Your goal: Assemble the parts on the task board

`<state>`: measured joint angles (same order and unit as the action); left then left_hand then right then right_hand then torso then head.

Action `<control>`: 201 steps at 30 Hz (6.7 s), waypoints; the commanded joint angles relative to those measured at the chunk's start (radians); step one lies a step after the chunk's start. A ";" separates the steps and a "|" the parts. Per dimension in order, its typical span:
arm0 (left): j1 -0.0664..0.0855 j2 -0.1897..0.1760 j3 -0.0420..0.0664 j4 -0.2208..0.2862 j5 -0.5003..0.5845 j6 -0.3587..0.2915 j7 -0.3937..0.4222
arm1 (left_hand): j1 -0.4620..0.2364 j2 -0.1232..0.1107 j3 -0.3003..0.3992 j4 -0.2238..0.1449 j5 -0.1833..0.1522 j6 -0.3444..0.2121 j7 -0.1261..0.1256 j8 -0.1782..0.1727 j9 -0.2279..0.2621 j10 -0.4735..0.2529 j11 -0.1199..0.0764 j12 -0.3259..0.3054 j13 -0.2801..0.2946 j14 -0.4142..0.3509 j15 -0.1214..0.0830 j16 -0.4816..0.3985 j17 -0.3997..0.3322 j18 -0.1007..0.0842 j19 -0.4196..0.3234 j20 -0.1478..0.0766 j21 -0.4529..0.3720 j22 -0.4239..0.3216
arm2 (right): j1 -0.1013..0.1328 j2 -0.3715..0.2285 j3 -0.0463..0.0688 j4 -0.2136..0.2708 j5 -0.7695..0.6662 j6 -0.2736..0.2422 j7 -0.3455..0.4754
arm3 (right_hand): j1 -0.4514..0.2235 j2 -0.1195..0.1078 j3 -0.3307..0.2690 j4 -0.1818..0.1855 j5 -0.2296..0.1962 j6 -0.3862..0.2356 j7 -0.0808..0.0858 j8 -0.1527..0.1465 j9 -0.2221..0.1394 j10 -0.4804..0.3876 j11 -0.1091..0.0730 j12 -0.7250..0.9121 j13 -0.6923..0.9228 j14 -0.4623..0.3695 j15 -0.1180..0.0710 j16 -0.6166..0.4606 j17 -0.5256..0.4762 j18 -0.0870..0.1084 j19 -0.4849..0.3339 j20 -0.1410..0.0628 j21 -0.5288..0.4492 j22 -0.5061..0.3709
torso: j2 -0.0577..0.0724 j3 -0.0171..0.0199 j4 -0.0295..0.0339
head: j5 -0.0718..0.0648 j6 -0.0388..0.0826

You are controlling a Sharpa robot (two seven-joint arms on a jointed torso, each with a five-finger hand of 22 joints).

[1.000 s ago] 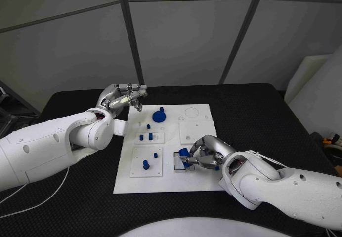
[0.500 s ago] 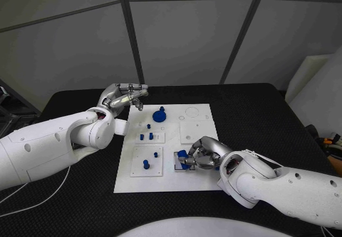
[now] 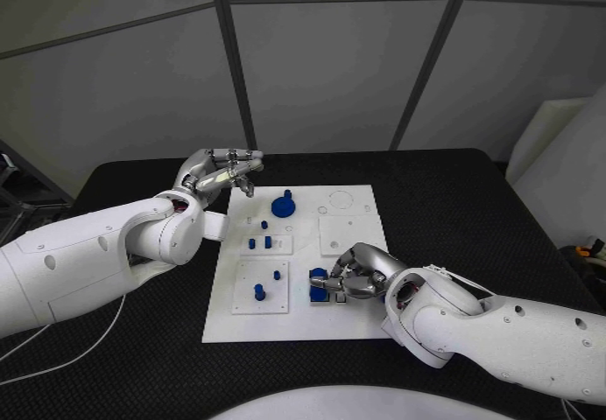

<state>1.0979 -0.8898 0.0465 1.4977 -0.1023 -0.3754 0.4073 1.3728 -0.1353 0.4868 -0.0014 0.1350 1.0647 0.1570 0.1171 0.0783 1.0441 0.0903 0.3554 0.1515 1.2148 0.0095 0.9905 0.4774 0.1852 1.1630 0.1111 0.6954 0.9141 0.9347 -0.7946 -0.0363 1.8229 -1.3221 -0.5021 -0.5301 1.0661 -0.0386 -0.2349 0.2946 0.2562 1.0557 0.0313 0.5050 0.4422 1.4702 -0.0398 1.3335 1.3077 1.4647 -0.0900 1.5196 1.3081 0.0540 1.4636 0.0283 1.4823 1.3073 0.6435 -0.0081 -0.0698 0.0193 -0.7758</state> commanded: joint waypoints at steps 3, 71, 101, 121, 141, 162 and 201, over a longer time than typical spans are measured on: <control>0.001 0.000 0.001 0.002 0.002 0.010 0.002 | -0.005 0.003 -0.008 0.001 -0.002 -0.009 0.000 -0.003 -0.001 -0.006 0.001 0.006 0.001 -0.007 0.001 -0.004 -0.002 -0.005 -0.008 -0.001 -0.004 -0.002 | 0.001 0.001 0.000 -0.001 0.009 -0.017 0.007 | -0.054 -0.011 0.014 0.001 -0.052 -0.010 0.000 0.004 0.012 -0.003 0.002 -0.007 0.032 0.080 -0.004 -0.005 0.134 -0.017 -0.003 -0.006 -0.007 0.132 | 0.001 0.0001 -0.0005 | 0.000 0.000; 0.000 -0.004 0.001 -0.004 0.002 0.009 0.003 | -0.004 0.003 -0.008 0.000 -0.002 -0.010 0.000 -0.003 -0.001 -0.008 0.001 0.008 0.001 -0.007 0.001 -0.004 -0.002 -0.005 -0.008 -0.001 -0.005 -0.002 | 0.001 -0.067 0.000 0.056 -0.002 -0.113 0.285 | 0.355 0.009 0.162 -0.109 -0.031 0.006 -0.019 -0.013 0.060 0.015 -0.015 0.004 0.073 0.087 -0.018 0.007 0.166 -0.022 0.015 -0.018 0.006 0.156 | -0.001 0.0004 -0.0005 | 0.004 -0.008; -0.001 -0.006 0.000 -0.003 0.002 0.007 0.000 | -0.004 0.004 -0.010 -0.001 -0.001 -0.018 0.003 -0.006 -0.003 -0.013 0.003 0.014 0.001 -0.008 0.002 -0.002 -0.006 -0.004 -0.008 0.000 -0.010 -0.005 | 0.001 -0.029 0.000 0.009 -0.122 -0.009 0.124 | 0.408 0.015 0.201 -0.132 -0.064 0.009 -0.020 -0.018 0.063 0.015 -0.017 0.000 0.075 0.086 -0.019 0.006 0.165 -0.022 0.014 -0.019 0.004 0.156 | 0.000 0.0009 -0.0004 | 0.010 -0.011; -0.001 -0.008 0.000 -0.002 0.002 0.007 -0.003 | -0.004 0.003 -0.011 -0.001 -0.001 -0.024 0.006 -0.008 -0.005 -0.017 0.004 0.016 0.000 -0.008 0.003 -0.001 -0.007 -0.004 -0.008 0.001 -0.013 -0.007 | 0.001 -0.028 0.000 0.001 -0.108 0.105 0.139 | 0.380 -0.029 0.193 -0.121 -0.149 0.014 -0.010 -0.023 0.065 0.010 -0.008 -0.012 0.071 0.083 -0.013 -0.002 0.151 -0.019 0.003 -0.015 -0.006 0.145 | 0.000 0.0005 -0.0007 | 0.011 -0.013; -0.003 -0.010 0.000 -0.006 0.004 0.004 -0.004 | -0.004 0.003 -0.011 -0.001 -0.001 -0.024 0.006 -0.008 -0.005 -0.017 0.004 0.016 0.000 -0.008 0.003 -0.001 -0.007 -0.004 -0.008 0.001 -0.013 -0.007 | 0.002 -0.260 0.002 0.106 0.105 -0.017 0.295 | 0.360 0.006 0.171 -0.060 0.021 -0.064 0.059 -0.231 -0.050 -0.011 0.050 -0.059 0.043 0.079 0.034 -0.014 0.130 -0.011 -0.018 0.028 -0.028 0.122 | -0.002 0.0003 -0.0067 | -0.001 -0.006; -0.023 -0.015 0.000 0.007 0.015 0.007 -0.005 | -0.005 0.003 -0.011 -0.001 -0.001 -0.026 0.007 -0.009 -0.005 -0.020 0.005 0.017 0.000 -0.009 0.004 -0.001 -0.008 -0.004 -0.008 0.001 -0.014 -0.008 | 0.001 -0.317 0.002 0.099 -0.229 0.015 0.017 | 0.270 -0.017 0.088 -0.005 0.144 0.041 0.047 -0.303 -0.111 -0.006 0.040 -0.072 0.039 0.079 0.029 -0.017 0.128 -0.014 -0.007 0.027 -0.021 0.134 | -0.005 0.0004 -0.0112 | -0.038 -0.003; -0.025 -0.021 0.000 0.007 0.015 0.011 -0.006 | -0.005 0.003 -0.011 -0.001 -0.001 -0.026 0.007 -0.009 -0.005 -0.020 0.005 0.017 0.000 -0.009 0.004 -0.001 -0.008 -0.004 -0.008 0.001 -0.014 -0.008 | -0.028 -0.196 0.001 0.030 -0.456 0.291 -0.133 | 0.375 -0.034 0.063 -0.052 0.101 0.075 0.027 -0.279 -0.070 -0.009 0.023 -0.082 0.037 0.078 0.013 -0.019 0.127 -0.014 -0.009 0.012 -0.025 0.132 | -0.005 -0.0011 -0.0107 | -0.030 -0.016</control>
<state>1.0714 -0.9097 0.0461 1.5023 -0.0899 -0.3750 0.3991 1.3728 -0.1353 0.4814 -0.0014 0.1350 1.0432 0.1642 0.1131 0.0743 1.0295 0.0968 0.3676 0.1515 1.2115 0.0127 0.9906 0.4707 0.1852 1.1630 0.1111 0.6875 0.9077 0.9222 -0.9921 -0.0228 1.8620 -1.7208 -0.3230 -0.6149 1.4231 -0.0824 -0.1716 0.2477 0.3600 1.1298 0.0584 0.2290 0.3744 1.4612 -0.0127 1.2580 1.3123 1.4649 -0.0680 1.5070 1.3074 0.0385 1.4545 0.0442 1.4555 1.3073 0.6377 -0.0090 -0.0801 -0.0113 -0.7913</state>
